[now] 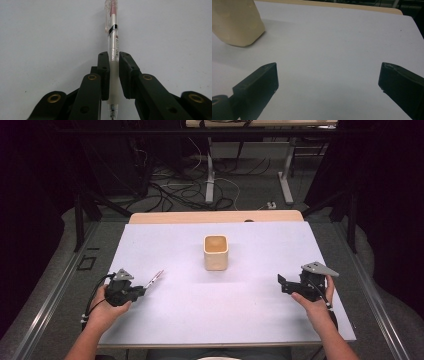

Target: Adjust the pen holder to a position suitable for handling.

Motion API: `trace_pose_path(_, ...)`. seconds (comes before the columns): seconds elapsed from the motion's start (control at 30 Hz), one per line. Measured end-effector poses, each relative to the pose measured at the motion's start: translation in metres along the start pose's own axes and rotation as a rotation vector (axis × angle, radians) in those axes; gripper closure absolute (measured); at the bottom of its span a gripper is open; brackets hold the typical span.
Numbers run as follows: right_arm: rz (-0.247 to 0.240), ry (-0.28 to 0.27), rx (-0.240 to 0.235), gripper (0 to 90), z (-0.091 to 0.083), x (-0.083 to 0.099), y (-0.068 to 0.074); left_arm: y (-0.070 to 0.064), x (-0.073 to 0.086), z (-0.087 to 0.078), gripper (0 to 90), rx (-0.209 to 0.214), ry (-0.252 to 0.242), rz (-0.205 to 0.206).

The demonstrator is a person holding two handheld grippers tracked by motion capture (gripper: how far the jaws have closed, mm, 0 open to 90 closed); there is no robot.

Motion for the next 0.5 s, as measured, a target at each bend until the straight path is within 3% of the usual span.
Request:
trace_pose_path(0.03,-0.009,-0.001,-0.001,2.6,0.000,0.000,0.000,-0.002,-0.001,-0.001,79.4,0.014,0.009,0.000)
trace_pose_path(0.07,-0.012,0.002,0.001,2.9,0.000,0.000,0.000,-0.005,-0.003,-0.001,79.5,0.012,-0.012,-0.012)
trace_pose_path(0.17,-0.003,0.003,-0.006,4.6,0.000,0.000,0.002,-0.013,-0.007,-0.002,79.4,0.038,-0.018,0.020)
trace_pose_path(0.5,-0.007,0.010,-0.038,5.9,-0.001,-0.002,0.012,-0.046,-0.021,0.002,79.4,0.120,-0.022,0.067)
Point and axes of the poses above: each handheld gripper's, and its own axes: z roughly forward along the jaws, x roughly out of its underside, y roughly to its left, the point moved 8 cm from there along z, roughly forward along the jaws, and after that the axes turned 7 degrees about -y, right-handed, at the moved point
